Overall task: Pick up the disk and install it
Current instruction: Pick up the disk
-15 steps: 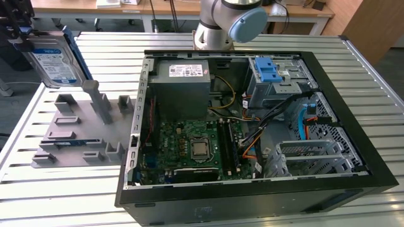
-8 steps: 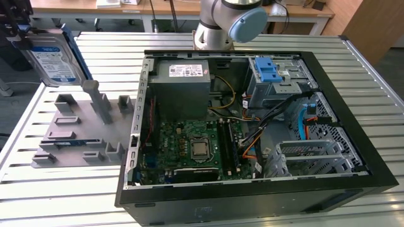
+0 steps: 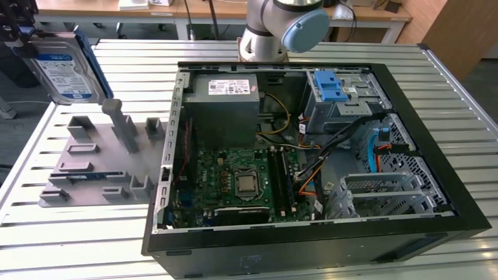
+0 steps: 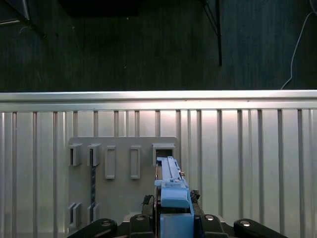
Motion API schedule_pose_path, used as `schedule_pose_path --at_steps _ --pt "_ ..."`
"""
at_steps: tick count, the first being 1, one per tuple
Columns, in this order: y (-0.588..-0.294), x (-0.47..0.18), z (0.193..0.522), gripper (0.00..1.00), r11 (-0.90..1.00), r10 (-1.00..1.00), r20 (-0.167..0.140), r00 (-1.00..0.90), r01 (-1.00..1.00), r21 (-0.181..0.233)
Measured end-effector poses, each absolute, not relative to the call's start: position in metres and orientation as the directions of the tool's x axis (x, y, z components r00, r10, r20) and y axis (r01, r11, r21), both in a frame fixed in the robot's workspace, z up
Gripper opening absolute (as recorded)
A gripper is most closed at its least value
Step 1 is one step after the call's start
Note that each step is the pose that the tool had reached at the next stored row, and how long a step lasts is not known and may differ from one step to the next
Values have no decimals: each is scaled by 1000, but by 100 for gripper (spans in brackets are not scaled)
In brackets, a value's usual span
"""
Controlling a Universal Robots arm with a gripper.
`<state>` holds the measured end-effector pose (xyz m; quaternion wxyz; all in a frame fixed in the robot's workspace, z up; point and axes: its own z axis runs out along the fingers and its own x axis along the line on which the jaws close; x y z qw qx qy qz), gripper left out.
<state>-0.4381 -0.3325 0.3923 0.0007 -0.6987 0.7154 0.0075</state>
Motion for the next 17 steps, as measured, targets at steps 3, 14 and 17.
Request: schedule_pose_path --at_steps 3,14,17 --pt "-332 -438 396 36 24 -1000 -11 -24 -1000 10" --pt "-332 -438 406 36 24 -1000 -11 -24 -1000 10" --pt "-332 -438 409 36 24 -1000 -11 -24 -1000 10"
